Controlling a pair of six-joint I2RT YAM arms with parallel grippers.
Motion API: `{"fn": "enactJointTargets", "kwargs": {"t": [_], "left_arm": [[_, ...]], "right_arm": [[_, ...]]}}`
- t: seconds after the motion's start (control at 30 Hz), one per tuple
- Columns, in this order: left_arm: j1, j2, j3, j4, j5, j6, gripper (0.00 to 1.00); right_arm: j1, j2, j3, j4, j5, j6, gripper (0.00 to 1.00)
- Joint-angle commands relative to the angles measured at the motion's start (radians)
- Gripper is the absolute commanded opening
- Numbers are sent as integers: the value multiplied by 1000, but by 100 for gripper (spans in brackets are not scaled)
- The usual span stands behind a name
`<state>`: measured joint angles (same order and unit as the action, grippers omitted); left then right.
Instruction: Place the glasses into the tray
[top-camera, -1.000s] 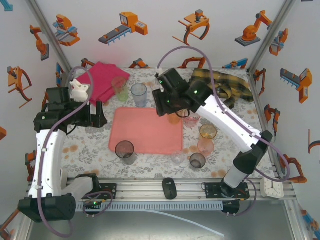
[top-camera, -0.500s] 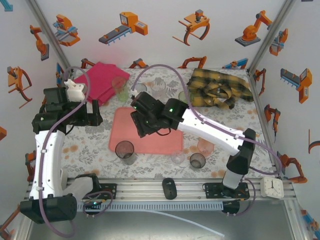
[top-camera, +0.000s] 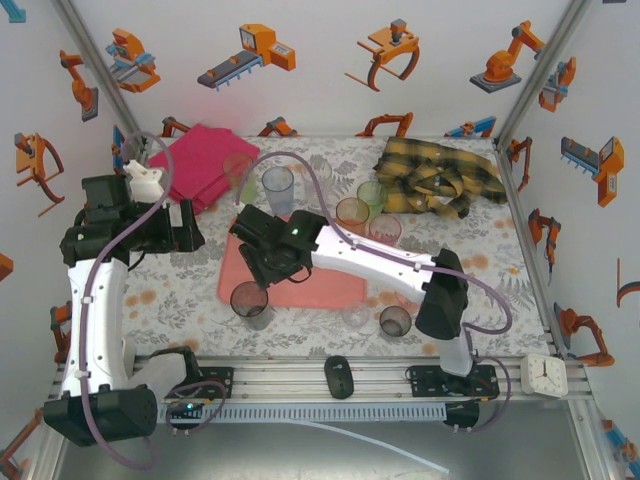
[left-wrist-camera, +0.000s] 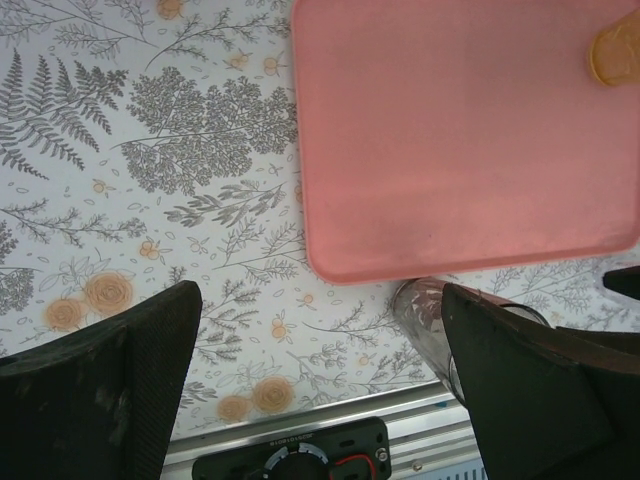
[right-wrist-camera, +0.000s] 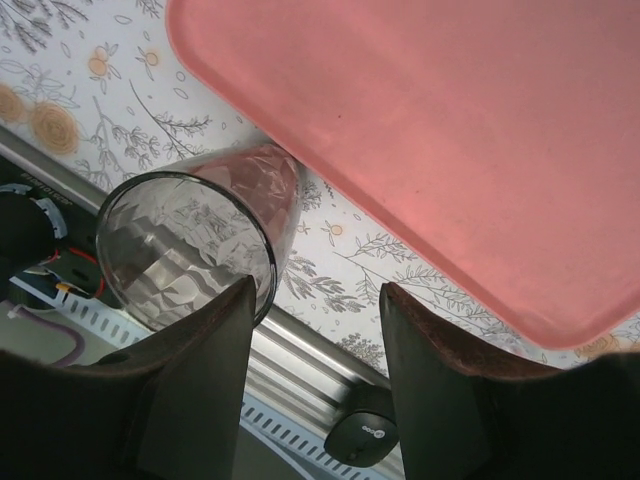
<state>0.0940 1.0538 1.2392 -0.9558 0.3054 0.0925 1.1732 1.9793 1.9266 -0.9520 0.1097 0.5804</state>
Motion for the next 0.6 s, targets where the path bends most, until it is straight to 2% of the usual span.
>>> {"fn": "enactJointTargets", "kwargs": {"t": [0.0,0.33,0.57], "left_arm": [[6,-13,40,-31,45,4,97],[9,-12,38,-35,67,-1,97],[10,-29,37,-39,76,-1,97]], "right_arm": [[7,16,36,10,-22,15,50],[8,64,44,17,-60,-3,48],[9,76,34,13,-31,-12,44]]}}
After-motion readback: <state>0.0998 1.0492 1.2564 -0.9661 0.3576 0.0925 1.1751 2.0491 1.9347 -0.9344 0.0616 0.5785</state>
